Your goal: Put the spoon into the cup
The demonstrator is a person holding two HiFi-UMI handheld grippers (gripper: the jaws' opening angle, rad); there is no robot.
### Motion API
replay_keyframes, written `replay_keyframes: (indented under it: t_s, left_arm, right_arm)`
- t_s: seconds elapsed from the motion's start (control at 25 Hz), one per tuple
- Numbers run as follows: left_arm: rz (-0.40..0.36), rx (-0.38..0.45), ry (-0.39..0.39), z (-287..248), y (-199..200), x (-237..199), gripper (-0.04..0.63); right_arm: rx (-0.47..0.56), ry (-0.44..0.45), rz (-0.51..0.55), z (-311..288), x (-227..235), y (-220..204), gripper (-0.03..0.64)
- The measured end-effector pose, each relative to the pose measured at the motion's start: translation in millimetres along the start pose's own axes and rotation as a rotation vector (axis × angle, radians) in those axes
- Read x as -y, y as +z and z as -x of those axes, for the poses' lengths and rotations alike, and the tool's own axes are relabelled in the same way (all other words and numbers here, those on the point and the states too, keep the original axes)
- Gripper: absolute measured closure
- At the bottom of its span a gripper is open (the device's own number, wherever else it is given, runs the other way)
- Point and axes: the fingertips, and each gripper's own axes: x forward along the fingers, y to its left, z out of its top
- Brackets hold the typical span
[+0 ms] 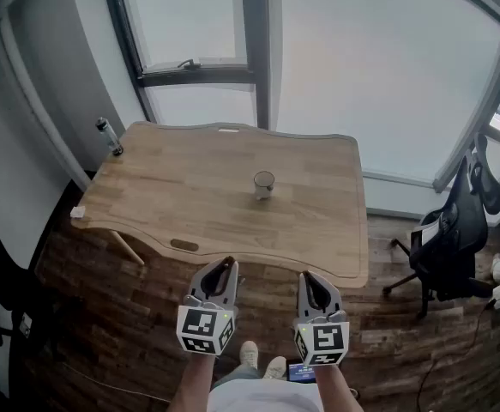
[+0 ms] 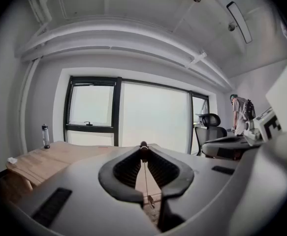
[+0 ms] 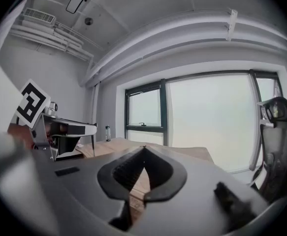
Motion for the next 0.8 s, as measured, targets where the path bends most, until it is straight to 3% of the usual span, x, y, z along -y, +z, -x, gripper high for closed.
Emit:
replay_keyframes:
  t_s: [0.48,0.6,0.8]
  left_arm:
    - [0.011,0.011,0.02,27,-4,1,0.546]
    - [0.074,0.012,0.03,30,-4,-2,0.547]
    - [0.171,0.069,-0.018,35,11,6,0.546]
  right_arm:
    - [0.021,0.021,-0.026,21,-16,5,0.586]
    - [0.034,0.019,-0.064,26,-14,7,0.584]
    - [0.054,-0.011,-0.055,35,-1,14,0.584]
